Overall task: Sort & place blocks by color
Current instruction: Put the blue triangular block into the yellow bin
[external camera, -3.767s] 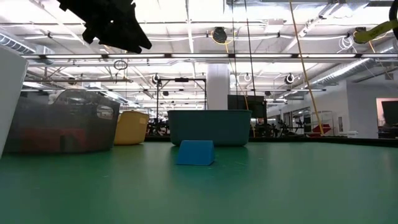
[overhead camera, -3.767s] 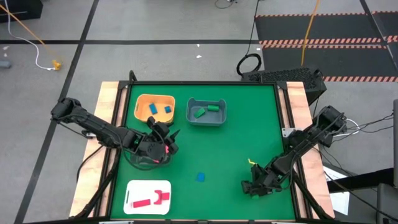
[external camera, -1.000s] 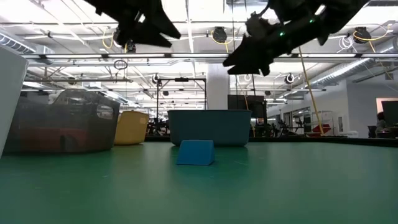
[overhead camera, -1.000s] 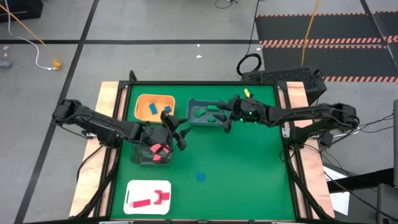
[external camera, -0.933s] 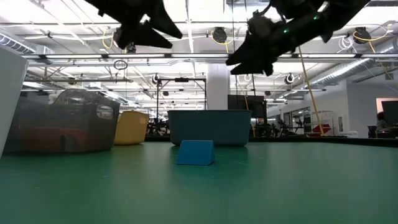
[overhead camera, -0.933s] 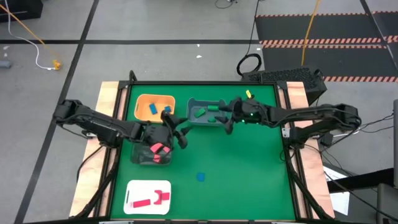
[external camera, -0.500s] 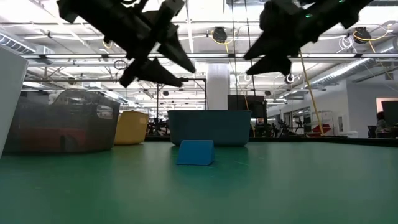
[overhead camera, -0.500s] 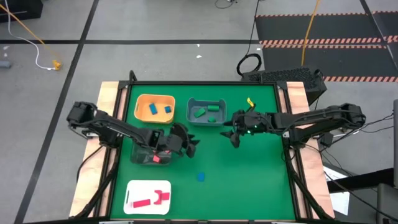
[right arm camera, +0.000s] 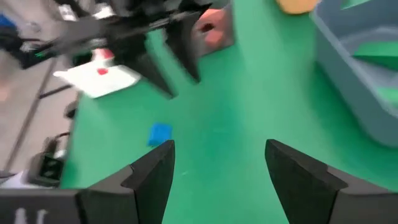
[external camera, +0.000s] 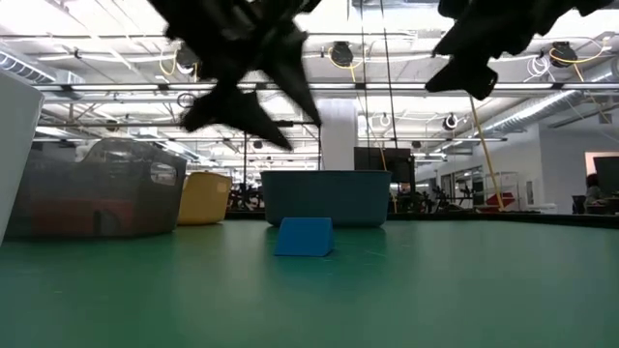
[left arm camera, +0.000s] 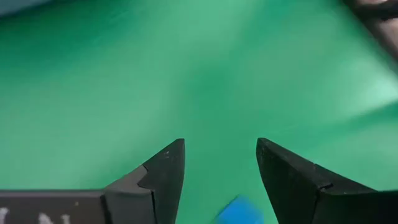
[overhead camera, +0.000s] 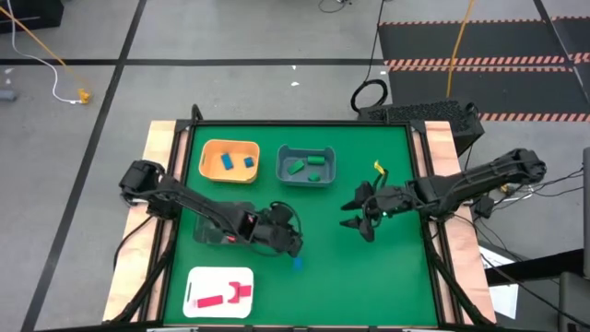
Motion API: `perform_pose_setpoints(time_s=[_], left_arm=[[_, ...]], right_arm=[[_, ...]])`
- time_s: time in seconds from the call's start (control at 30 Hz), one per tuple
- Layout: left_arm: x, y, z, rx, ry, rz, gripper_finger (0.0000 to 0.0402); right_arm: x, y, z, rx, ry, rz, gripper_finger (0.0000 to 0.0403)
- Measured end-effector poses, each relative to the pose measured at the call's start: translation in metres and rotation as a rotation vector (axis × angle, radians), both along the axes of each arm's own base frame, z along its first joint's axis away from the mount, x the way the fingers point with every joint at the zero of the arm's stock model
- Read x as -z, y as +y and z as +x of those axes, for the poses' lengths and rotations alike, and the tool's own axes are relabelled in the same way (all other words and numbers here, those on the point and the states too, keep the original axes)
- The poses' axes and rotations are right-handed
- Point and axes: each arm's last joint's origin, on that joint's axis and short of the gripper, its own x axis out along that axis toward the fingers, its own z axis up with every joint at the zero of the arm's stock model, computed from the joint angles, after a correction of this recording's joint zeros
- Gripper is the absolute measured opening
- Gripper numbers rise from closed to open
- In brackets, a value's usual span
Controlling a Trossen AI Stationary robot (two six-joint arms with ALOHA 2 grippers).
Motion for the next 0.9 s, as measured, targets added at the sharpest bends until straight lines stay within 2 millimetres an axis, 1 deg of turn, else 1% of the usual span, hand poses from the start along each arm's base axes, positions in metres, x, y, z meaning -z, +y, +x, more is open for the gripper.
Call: perform_pose_setpoints(time_s=[0.03,0.1,0.17,0.2,0.23,0.3,0.33,0.37,0.4,0.47,0.5,0.53,0.57,0.6,0.67,0.7,0.73,0.8,0.83,0.9], left_arm=[[0.002,-0.002,-0.002,-0.017,0.034,-0.005,0.0200],[0.002,-0.011,0.006,-0.035,-0.006,-0.048,0.0200],[0.009,-0.018,0.003,-0.038,0.031,-0.047,0.0200],[0.011,-0.023,0.009,-0.041,0.014,-0.051,0.0200],[0.012,-0.029,0.015,-0.037,-0.020,-0.080,0.0200],[0.022,-0.036,0.013,-0.044,0.038,-0.069,0.0200],[0.027,-0.039,0.016,-0.053,0.048,-0.059,0.0200],[0.028,-0.045,0.024,-0.053,0.021,-0.083,0.0200],[0.030,-0.049,0.025,-0.054,0.026,-0.088,0.0200],[0.033,-0.054,0.026,-0.062,0.071,-0.052,0.0200],[0.031,-0.060,0.032,-0.057,0.044,-0.063,0.0200],[0.031,-0.065,0.034,-0.053,0.043,-0.060,0.0200],[0.031,-0.067,0.032,-0.058,0.075,-0.027,0.0200],[0.032,-0.069,0.030,-0.067,0.105,0.016,0.0200],[0.026,-0.076,0.036,-0.082,0.073,0.032,0.0200],[0.023,-0.077,0.034,-0.097,0.083,0.052,0.0200],[0.021,-0.077,0.031,-0.107,0.097,0.076,0.0200],[0.015,-0.082,0.034,-0.122,0.053,0.065,0.0199],[0.015,-0.083,0.033,-0.129,0.045,0.068,0.0198],[0.015,-0.085,0.031,-0.145,0.040,0.095,0.0189]], right_arm=[[0.000,0.003,-0.001,-0.011,0.001,0.005,0.0242],[0.003,0.006,-0.004,-0.032,0.016,0.003,0.0242],[0.004,0.009,-0.004,-0.042,0.018,0.006,0.0242],[0.006,0.010,-0.005,-0.044,0.020,0.015,0.0242],[0.010,0.011,-0.008,-0.041,0.033,0.029,0.0242],[0.017,0.013,-0.009,-0.023,0.046,0.067,0.0242],[0.018,0.013,-0.010,-0.016,0.034,0.084,0.0242],[0.023,0.014,-0.012,-0.015,0.037,0.093,0.0242],[0.029,0.014,-0.014,-0.009,0.053,0.100,0.0242],[0.036,0.014,-0.015,0.014,0.037,0.148,0.0242],[0.039,0.014,-0.018,0.026,0.045,0.178,0.0242],[0.045,0.013,-0.022,0.031,0.070,0.194,0.0242],[0.050,0.013,-0.024,0.032,0.089,0.201,0.0242],[0.051,0.013,-0.025,0.029,0.068,0.206,0.0242],[0.052,0.014,-0.028,0.002,0.022,0.201,0.0242],[0.054,0.014,-0.029,-0.008,0.006,0.198,0.0242],[0.050,0.015,-0.029,-0.022,-0.038,0.203,0.0242],[0.046,0.016,-0.031,-0.065,-0.092,0.213,0.0242],[0.047,0.015,-0.033,-0.073,-0.092,0.201,0.0242],[0.041,0.016,-0.033,-0.107,-0.153,0.186,0.0242]])
